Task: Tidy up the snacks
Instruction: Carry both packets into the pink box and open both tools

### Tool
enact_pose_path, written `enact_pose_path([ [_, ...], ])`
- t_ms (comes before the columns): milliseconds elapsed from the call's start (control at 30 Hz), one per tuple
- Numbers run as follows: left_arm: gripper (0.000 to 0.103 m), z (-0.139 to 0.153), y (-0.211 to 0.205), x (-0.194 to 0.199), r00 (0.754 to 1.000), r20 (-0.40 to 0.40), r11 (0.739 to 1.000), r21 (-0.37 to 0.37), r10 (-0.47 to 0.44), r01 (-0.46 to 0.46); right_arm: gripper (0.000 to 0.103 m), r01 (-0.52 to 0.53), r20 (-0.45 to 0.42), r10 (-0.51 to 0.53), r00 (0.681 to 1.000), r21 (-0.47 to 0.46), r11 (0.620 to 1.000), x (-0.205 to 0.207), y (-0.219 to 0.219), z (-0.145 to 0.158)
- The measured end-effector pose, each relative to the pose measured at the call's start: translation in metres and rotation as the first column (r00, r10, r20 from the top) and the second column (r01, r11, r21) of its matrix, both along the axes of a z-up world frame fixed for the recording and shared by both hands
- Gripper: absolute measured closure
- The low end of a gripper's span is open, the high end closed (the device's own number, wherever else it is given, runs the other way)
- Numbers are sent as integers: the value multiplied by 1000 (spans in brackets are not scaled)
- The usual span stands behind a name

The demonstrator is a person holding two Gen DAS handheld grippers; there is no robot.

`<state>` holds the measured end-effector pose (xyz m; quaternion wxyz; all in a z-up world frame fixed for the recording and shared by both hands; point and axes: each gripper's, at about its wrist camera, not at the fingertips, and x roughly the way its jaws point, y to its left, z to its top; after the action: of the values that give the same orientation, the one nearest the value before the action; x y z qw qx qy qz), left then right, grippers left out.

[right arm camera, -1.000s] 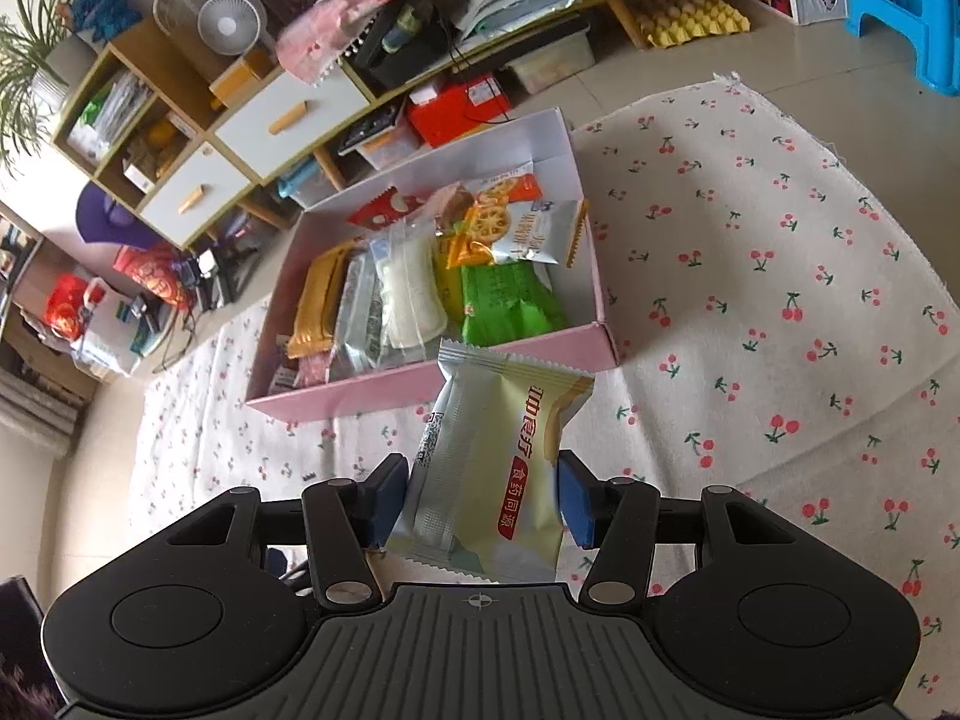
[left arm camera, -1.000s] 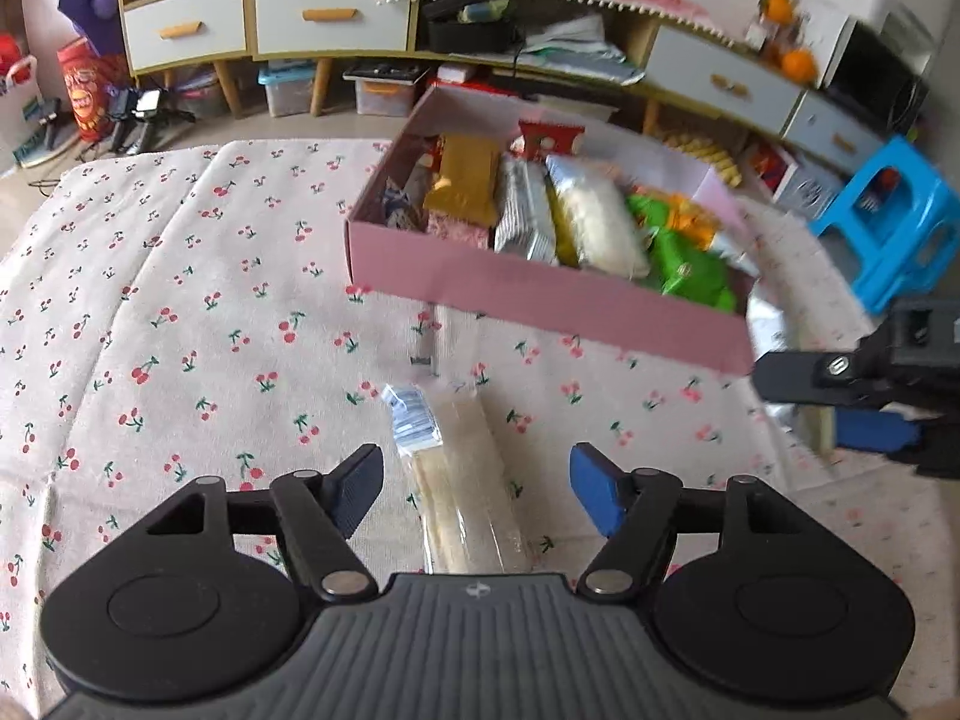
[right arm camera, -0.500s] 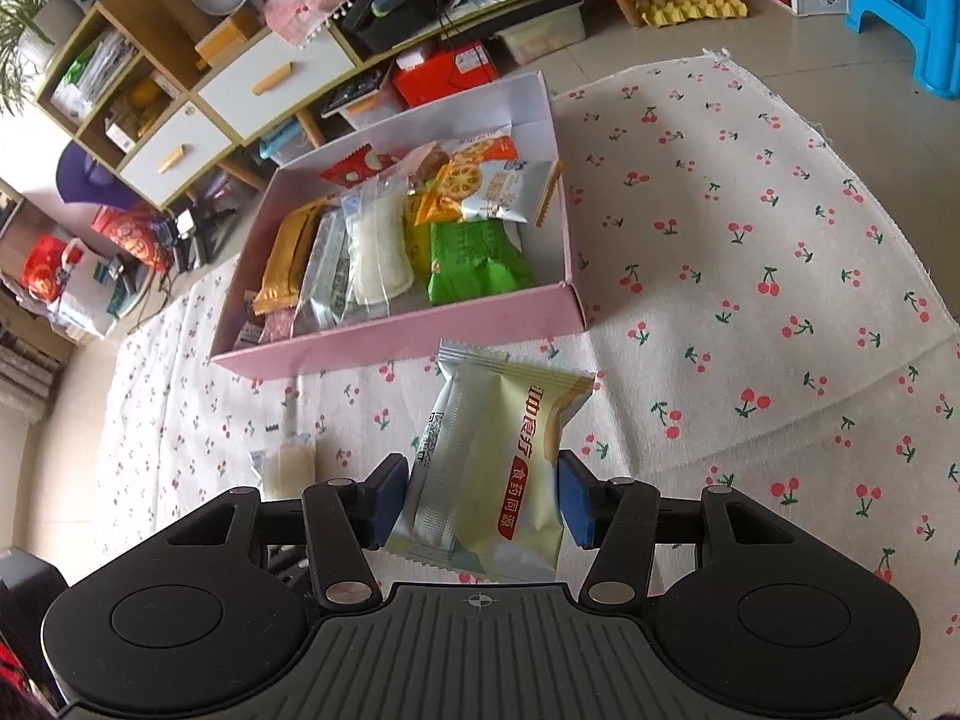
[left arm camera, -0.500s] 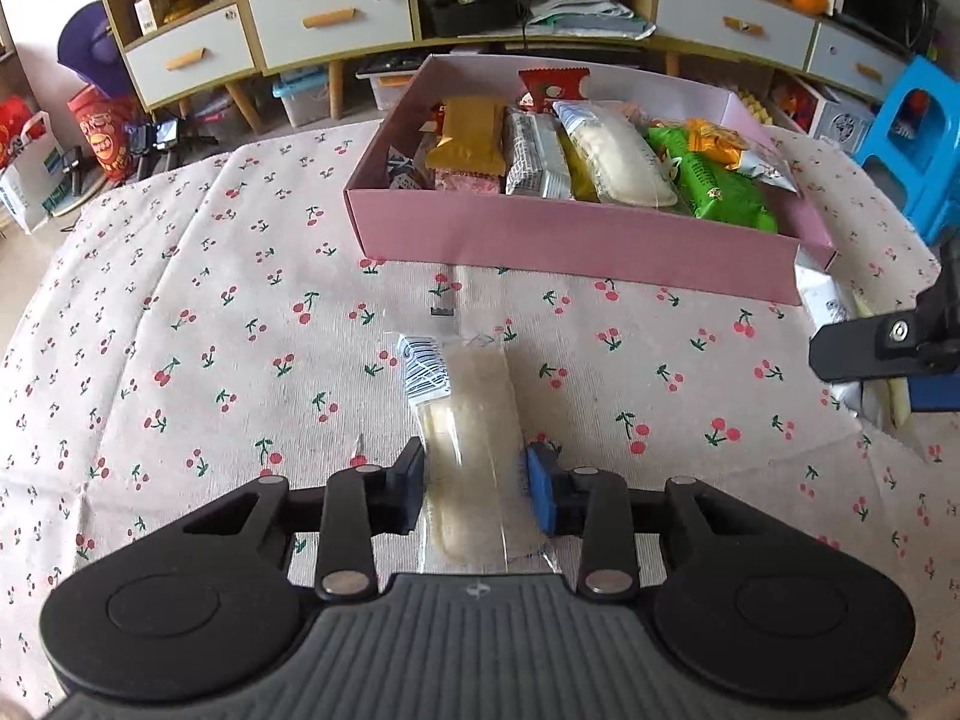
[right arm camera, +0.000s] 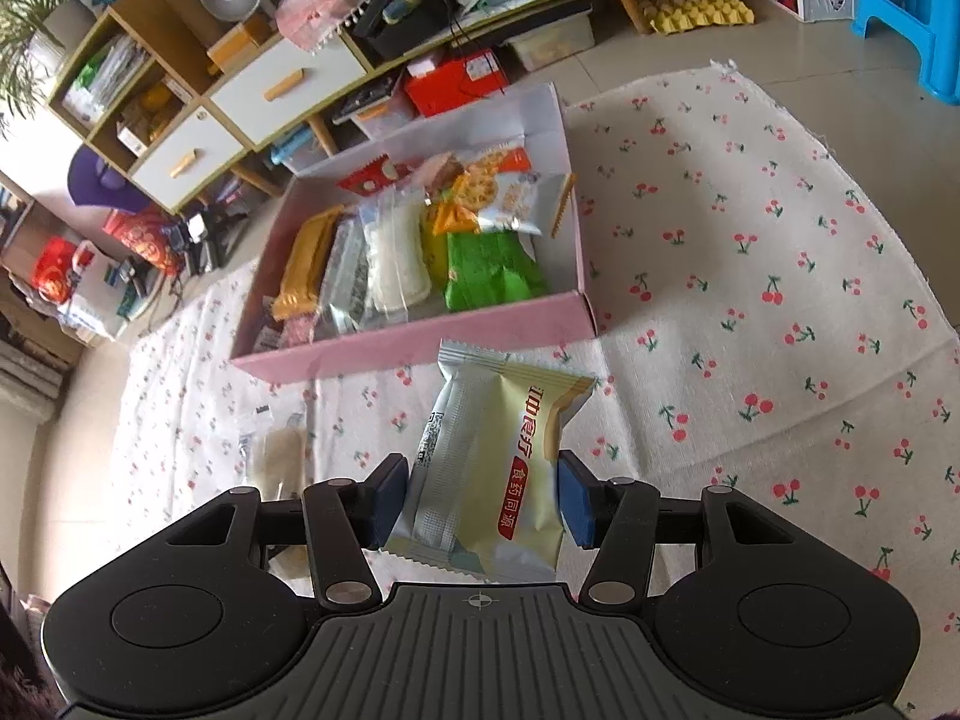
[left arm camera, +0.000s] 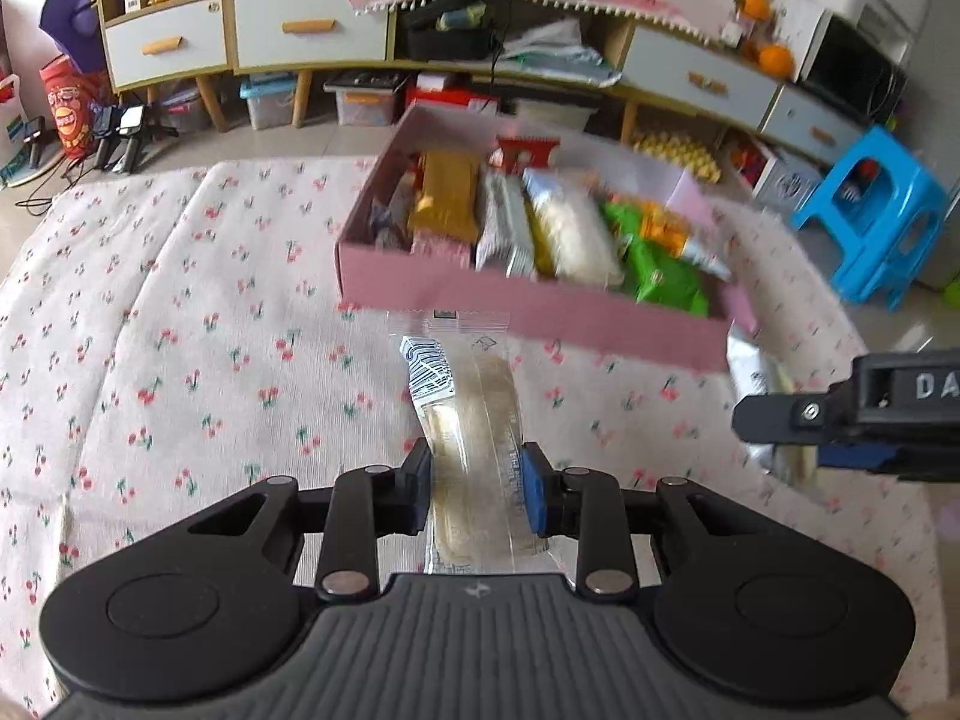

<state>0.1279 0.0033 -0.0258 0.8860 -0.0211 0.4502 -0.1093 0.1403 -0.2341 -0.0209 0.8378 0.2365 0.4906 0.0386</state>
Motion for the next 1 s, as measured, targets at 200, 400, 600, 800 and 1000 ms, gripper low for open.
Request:
enact_pose_path([
  [200, 76, 15, 6, 24, 999, 50, 999, -50, 6, -4, 51, 25, 57, -28, 998, 39, 999, 21, -4, 14],
  [400, 76, 20, 5, 70, 996, 84, 996, -85, 20, -13, 51, 54, 118, -56, 991, 20, 998, 59, -12, 23],
  [600, 75, 13, 0, 113, 995, 100, 994, -109, 12, -1, 51, 86, 160, -87, 983, 13, 996, 101, -21, 16],
  [800, 75, 6, -3, 132, 993, 121, 995, -103, 14, -1, 51, 94, 177, -94, 980, 6, 996, 128, -21, 2],
  [1000, 72, 0, -4, 139, 993, 121, 997, -71, -13, 21, 47, 104, 190, -105, 976, 14, 994, 136, -22, -5],
])
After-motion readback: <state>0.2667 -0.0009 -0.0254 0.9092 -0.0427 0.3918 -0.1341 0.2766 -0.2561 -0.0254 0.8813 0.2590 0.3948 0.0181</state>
